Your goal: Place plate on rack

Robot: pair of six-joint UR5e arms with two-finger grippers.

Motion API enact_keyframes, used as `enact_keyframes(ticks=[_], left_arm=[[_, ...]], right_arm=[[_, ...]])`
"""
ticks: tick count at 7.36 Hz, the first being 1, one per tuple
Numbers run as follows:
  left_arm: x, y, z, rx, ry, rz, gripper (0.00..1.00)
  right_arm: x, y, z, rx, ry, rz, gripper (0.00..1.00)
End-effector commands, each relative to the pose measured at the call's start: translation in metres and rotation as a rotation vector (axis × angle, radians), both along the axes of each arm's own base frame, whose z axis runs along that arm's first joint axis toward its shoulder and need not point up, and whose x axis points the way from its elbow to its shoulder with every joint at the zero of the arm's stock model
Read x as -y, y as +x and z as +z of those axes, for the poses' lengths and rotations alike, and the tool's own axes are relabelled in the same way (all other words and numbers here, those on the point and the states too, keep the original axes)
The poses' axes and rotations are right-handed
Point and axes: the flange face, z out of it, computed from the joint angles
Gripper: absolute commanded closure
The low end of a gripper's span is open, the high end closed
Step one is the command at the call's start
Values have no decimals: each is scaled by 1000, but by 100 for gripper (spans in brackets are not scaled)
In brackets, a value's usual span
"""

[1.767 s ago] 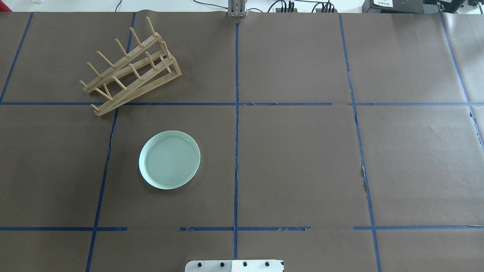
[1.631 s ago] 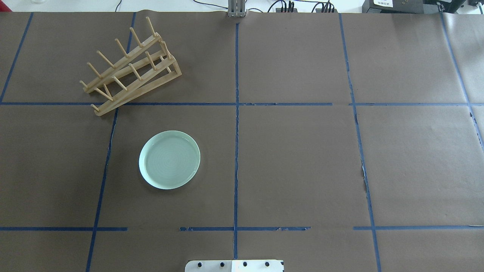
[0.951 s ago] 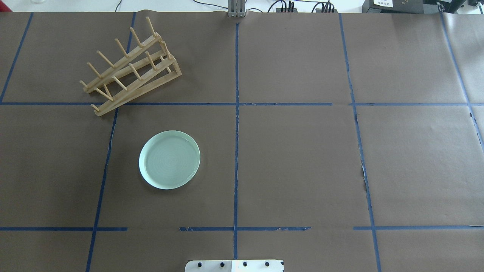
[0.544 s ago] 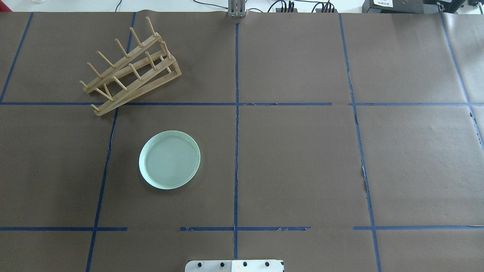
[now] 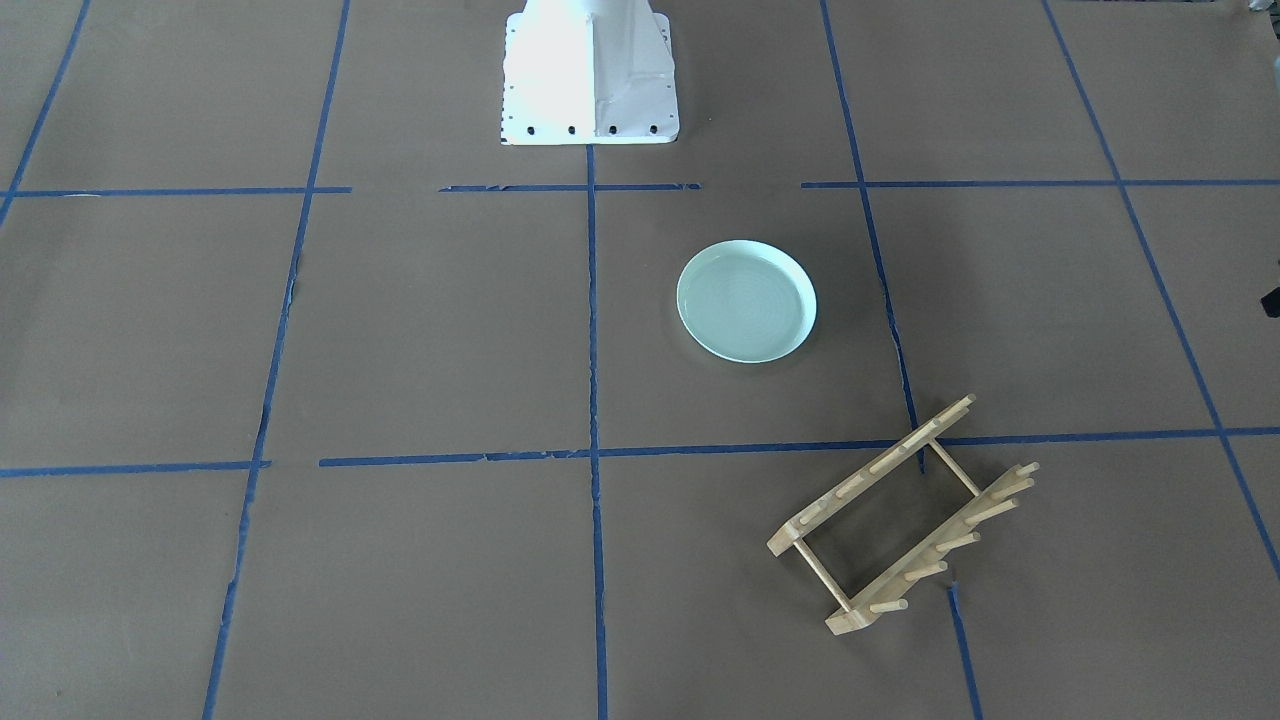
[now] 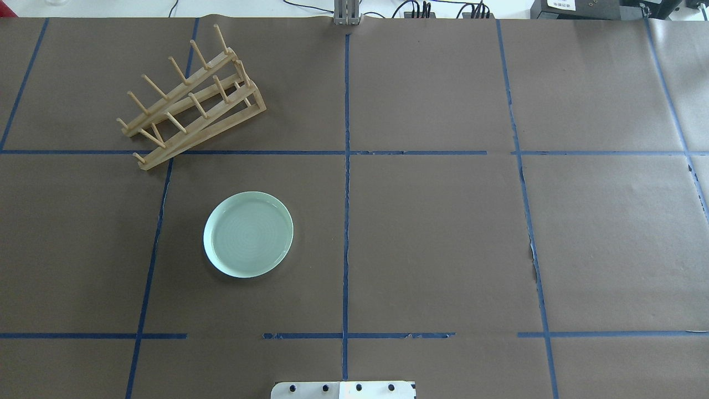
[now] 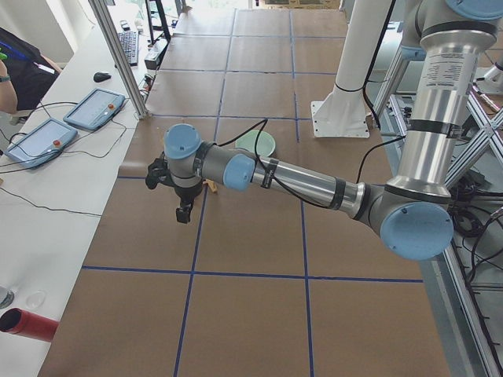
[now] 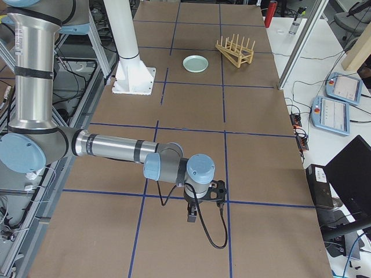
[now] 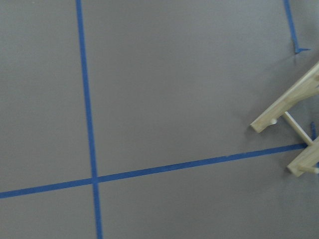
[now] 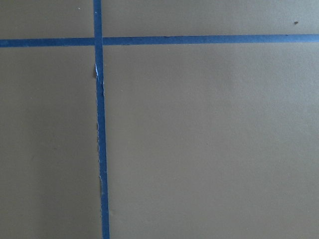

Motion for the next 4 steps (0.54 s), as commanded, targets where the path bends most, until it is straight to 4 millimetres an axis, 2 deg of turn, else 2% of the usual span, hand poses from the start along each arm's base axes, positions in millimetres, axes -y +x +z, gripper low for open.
enact_keyframes(ticks=[1, 3, 4], left_arm=[[-2, 99, -92, -58, 63, 55, 0], [-5, 230, -174, -102, -127, -36, 0], [-18, 281, -195, -97, -201, -93, 0]], right_arm=[[0, 0, 0, 0, 0, 1, 0], [0, 0, 0, 0, 0, 1, 0], [0, 0, 0, 0, 0, 1, 0]])
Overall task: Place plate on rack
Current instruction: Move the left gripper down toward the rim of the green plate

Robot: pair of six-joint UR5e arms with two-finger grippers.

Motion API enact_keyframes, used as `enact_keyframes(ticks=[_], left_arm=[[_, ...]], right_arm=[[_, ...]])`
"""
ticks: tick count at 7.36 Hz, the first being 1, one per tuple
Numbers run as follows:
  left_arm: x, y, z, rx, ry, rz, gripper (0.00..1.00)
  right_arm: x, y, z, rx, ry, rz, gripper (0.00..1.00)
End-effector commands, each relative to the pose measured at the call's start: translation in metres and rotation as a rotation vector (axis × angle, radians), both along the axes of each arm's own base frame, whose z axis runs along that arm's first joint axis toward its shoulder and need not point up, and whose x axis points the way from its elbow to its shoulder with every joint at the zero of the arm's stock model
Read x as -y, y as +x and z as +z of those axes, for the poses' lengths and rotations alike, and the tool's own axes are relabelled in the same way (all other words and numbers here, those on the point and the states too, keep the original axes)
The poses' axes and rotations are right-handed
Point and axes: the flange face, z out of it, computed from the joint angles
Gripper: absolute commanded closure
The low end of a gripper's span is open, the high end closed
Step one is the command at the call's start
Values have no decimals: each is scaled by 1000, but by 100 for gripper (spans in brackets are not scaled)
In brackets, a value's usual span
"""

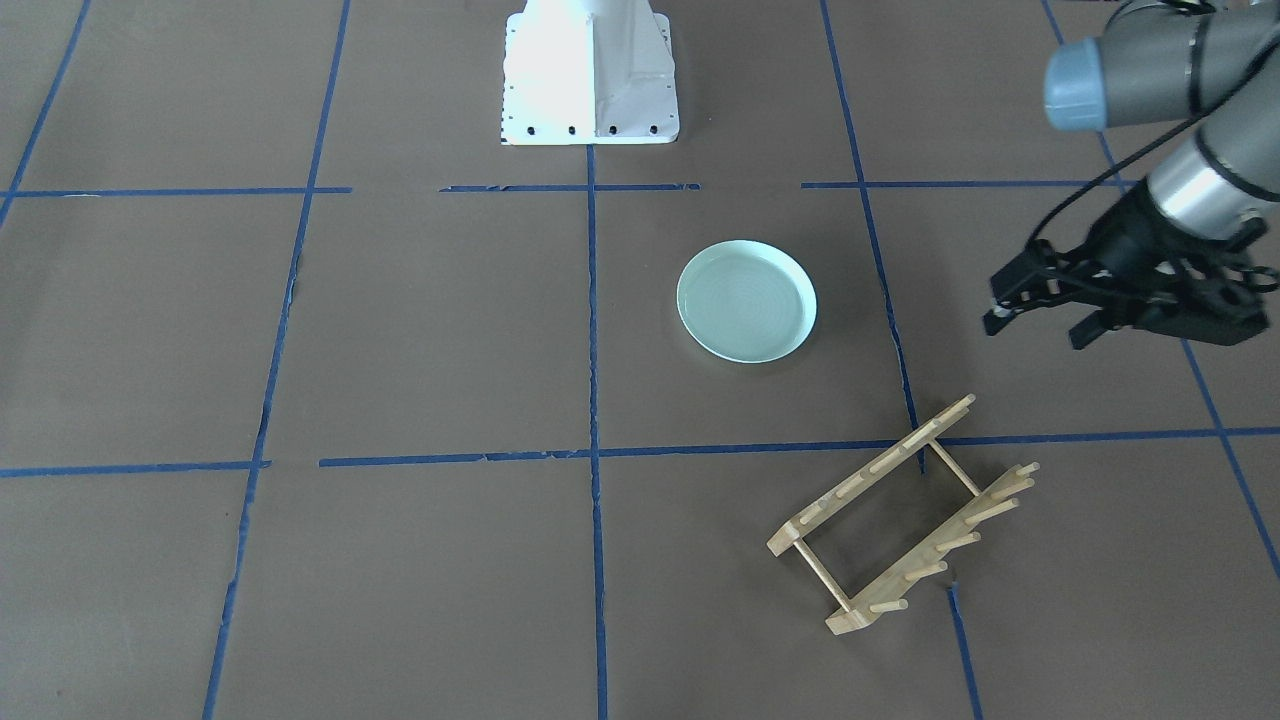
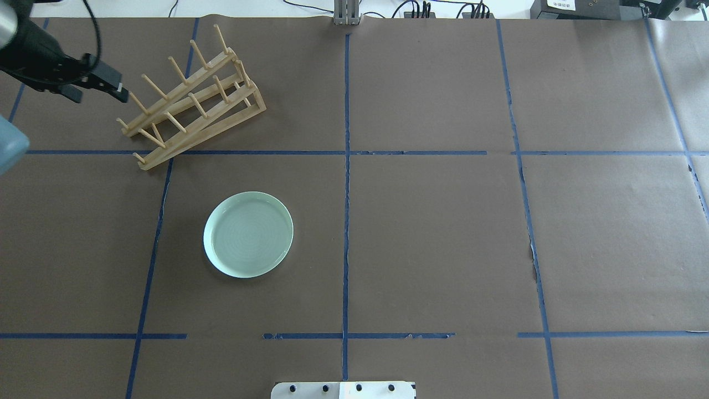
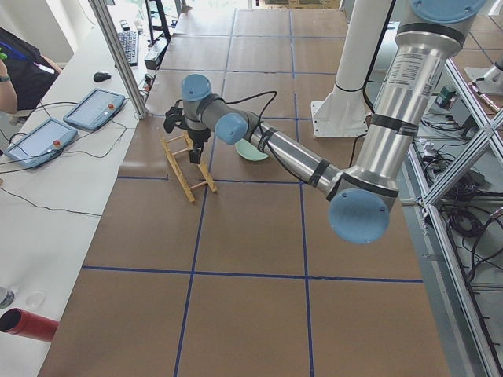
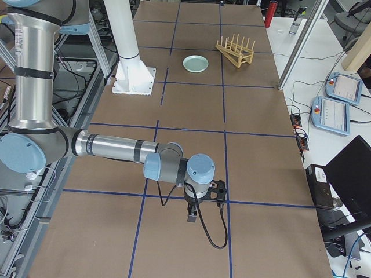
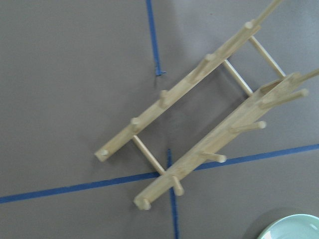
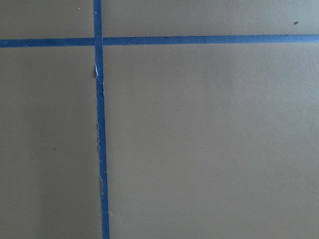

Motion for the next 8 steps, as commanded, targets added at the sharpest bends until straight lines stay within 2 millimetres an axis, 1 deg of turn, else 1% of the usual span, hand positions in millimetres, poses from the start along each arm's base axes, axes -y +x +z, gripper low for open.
enact_keyframes(ticks=[1, 2, 3, 4, 5, 7, 8], left_arm=[[-24, 122, -57, 31, -222, -98, 0], [-33, 172, -77, 103, -358, -99, 0], [-39, 210, -86, 153, -431, -139, 0], [-35, 253, -85, 207, -477, -172, 0], [-35, 284, -81, 247, -504, -173, 0], [-70, 326, -61, 307, -516, -164, 0], [-77, 337, -58, 321, -524, -158, 1]], right_arm=[[0, 0, 1, 0, -2, -1, 0], [0, 0, 0, 0, 0, 0, 0], [0, 0, 0, 0, 0, -1, 0], [0, 0, 0, 0, -1, 2, 0], [0, 0, 0, 0, 0, -1, 0], [0, 0, 0, 0, 0, 0, 0], [0, 0, 0, 0, 0, 0, 0]])
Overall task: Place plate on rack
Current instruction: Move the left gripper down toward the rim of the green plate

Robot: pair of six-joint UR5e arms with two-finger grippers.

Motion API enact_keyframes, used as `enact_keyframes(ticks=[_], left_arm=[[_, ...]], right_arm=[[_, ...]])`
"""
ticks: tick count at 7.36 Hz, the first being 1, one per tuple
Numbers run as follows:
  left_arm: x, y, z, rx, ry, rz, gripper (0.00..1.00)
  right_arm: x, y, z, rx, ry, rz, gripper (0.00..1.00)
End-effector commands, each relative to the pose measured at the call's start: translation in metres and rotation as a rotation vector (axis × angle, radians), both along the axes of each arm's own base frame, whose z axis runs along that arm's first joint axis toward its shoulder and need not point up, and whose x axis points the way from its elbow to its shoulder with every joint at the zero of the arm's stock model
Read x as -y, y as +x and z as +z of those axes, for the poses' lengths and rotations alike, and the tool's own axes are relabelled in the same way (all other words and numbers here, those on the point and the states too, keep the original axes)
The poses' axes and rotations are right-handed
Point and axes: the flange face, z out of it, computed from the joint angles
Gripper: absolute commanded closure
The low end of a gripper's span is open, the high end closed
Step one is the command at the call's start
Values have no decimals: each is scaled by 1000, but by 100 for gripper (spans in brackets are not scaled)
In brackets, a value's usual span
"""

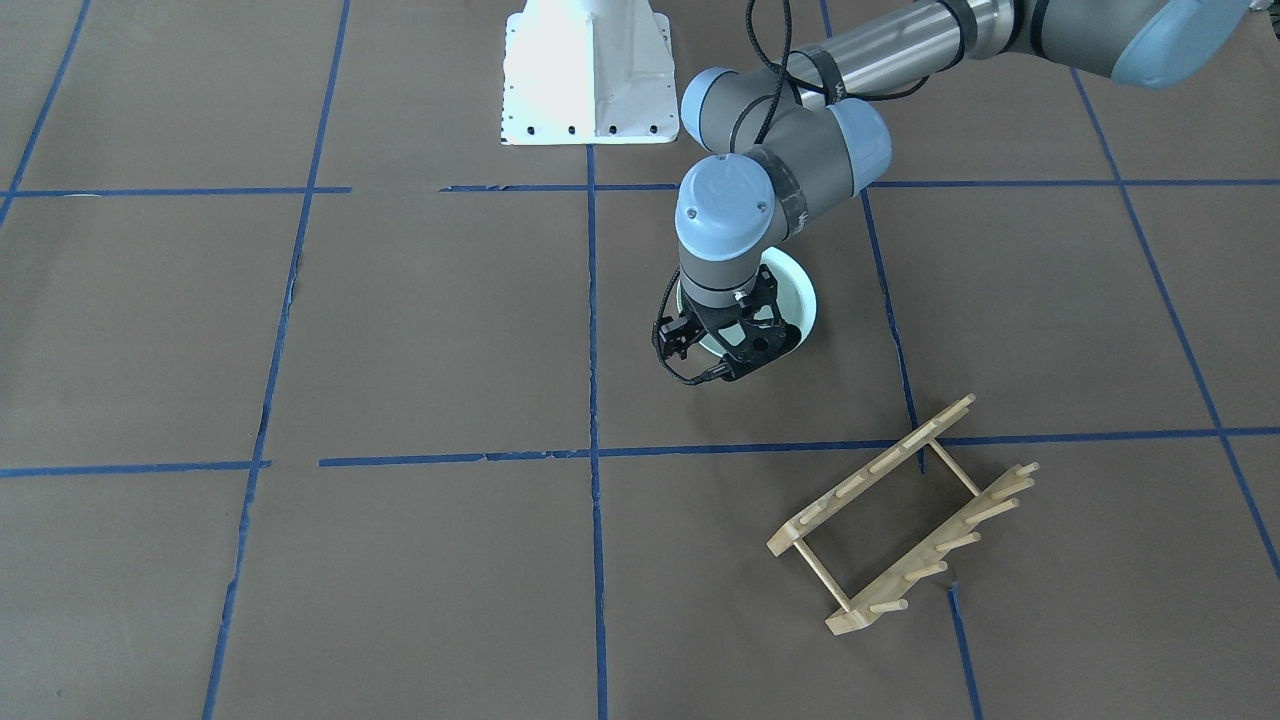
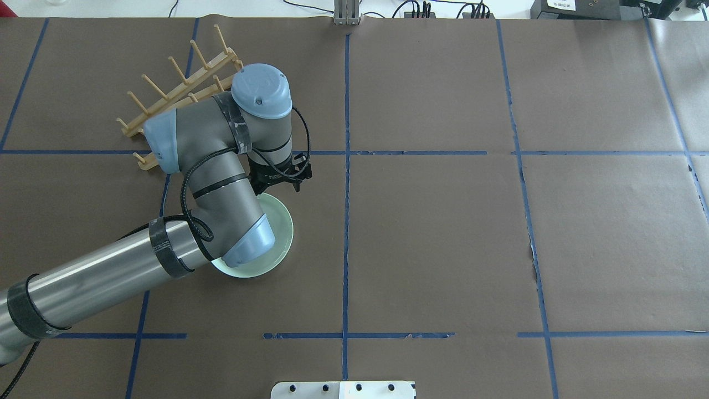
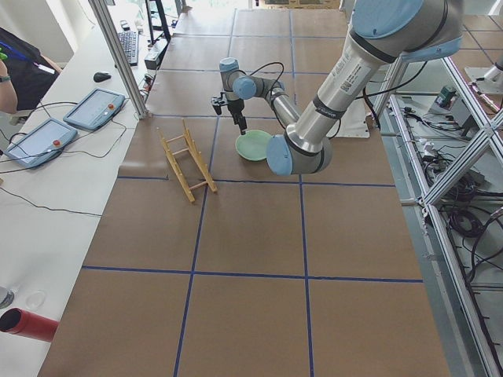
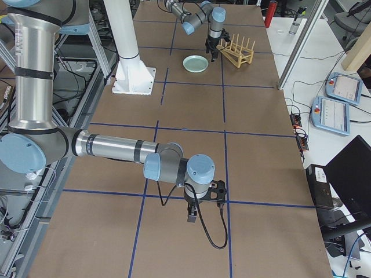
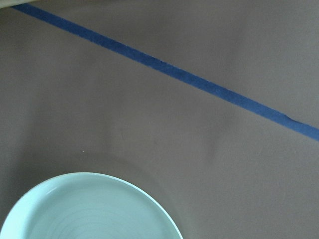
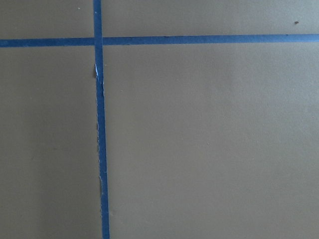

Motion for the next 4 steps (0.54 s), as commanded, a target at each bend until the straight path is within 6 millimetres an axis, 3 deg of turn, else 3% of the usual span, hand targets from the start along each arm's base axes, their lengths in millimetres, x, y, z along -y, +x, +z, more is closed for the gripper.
enact_keyframes(ticks=[1, 3, 4], left_arm=[[-18, 23, 6, 21, -17, 19, 17], [-20, 25, 4, 14, -18, 18, 61], [-21, 26, 4, 13, -18, 18, 62]], right_arm=[[0, 0, 0, 0, 0, 0, 0], [0, 0, 1, 0, -1, 0, 0], [0, -1, 0, 0, 0, -1, 0]])
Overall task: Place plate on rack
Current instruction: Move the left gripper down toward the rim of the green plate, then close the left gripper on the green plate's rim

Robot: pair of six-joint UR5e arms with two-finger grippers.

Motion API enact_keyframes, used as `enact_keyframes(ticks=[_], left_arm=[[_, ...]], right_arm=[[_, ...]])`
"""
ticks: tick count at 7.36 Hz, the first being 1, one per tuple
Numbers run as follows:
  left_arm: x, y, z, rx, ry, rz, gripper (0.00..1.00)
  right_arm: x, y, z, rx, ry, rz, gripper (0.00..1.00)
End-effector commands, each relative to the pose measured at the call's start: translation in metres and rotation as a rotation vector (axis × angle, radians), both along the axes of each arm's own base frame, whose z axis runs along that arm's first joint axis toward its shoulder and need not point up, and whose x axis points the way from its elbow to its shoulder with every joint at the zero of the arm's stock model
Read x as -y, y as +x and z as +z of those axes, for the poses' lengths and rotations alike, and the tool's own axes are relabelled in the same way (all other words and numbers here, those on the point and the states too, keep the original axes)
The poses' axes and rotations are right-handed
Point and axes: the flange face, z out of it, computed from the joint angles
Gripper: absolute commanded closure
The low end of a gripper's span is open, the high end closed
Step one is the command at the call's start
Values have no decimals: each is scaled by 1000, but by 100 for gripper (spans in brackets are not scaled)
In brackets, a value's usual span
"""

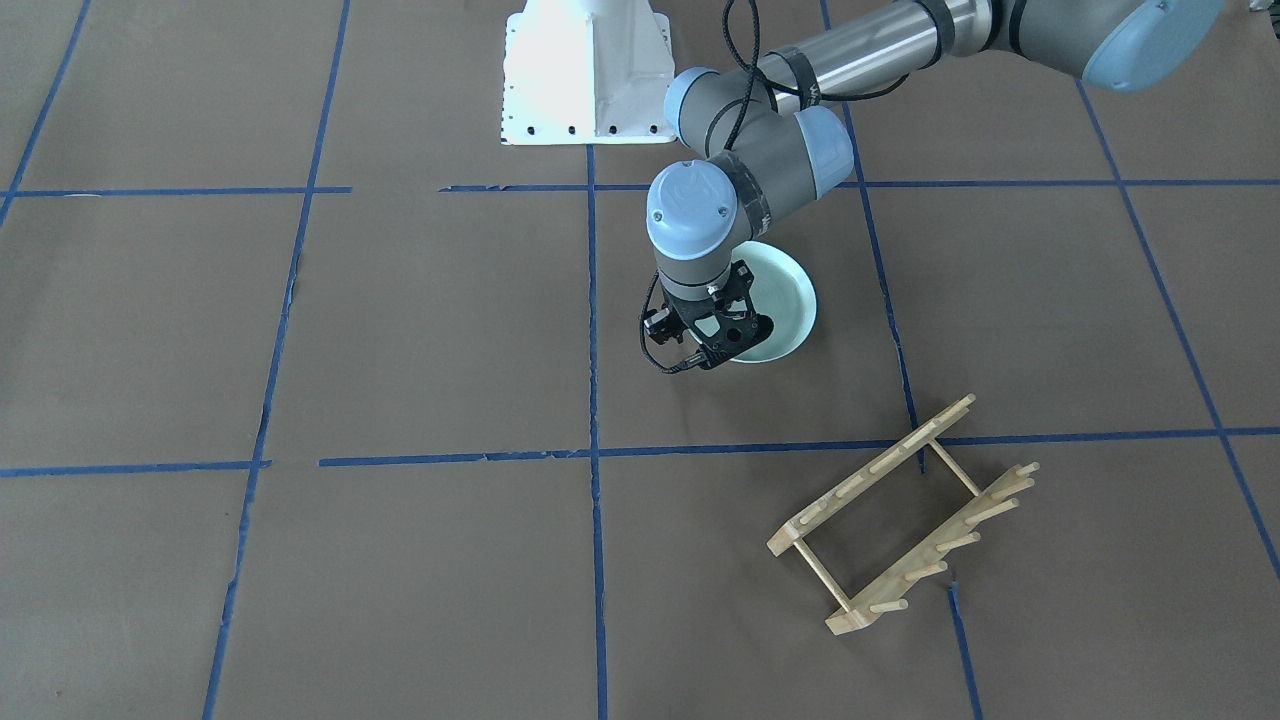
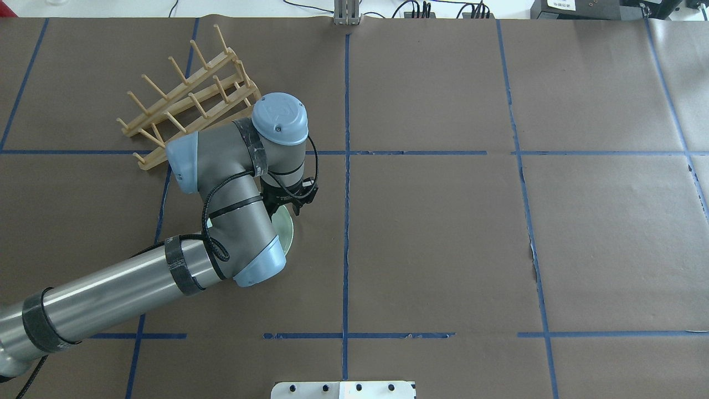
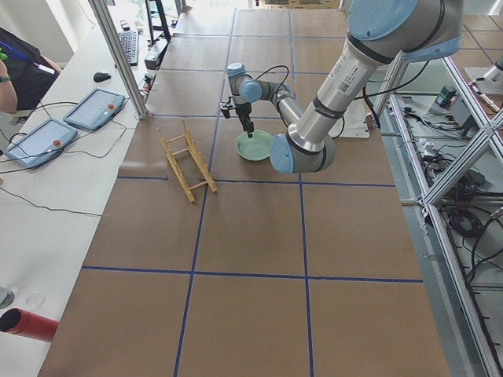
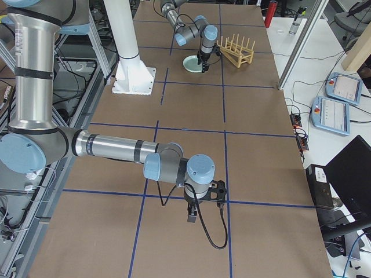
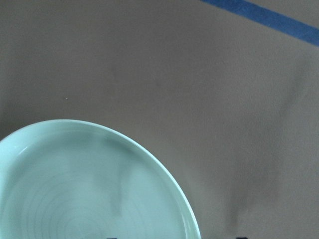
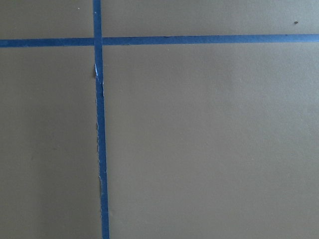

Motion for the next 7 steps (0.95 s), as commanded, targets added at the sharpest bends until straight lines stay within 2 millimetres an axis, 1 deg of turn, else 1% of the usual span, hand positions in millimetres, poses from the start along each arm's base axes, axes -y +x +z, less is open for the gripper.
enact_keyframes(ticks=[1, 2, 4, 6, 7], left_arm=[[-2, 2, -3, -6, 2, 1, 72], [-2, 2, -4, -9, 3, 1, 74], [-2, 1, -3, -9, 3, 1, 74], [-3, 1, 2, -5, 1, 1, 79], [-3, 1, 5, -3, -2, 2, 85]], right_arm=[[0, 0, 0, 0, 0, 0, 0], [0, -1, 0, 0, 0, -1, 0], [0, 0, 0, 0, 0, 0, 0], [0, 0, 0, 0, 0, 0, 0], [0, -1, 0, 0, 0, -1, 0]])
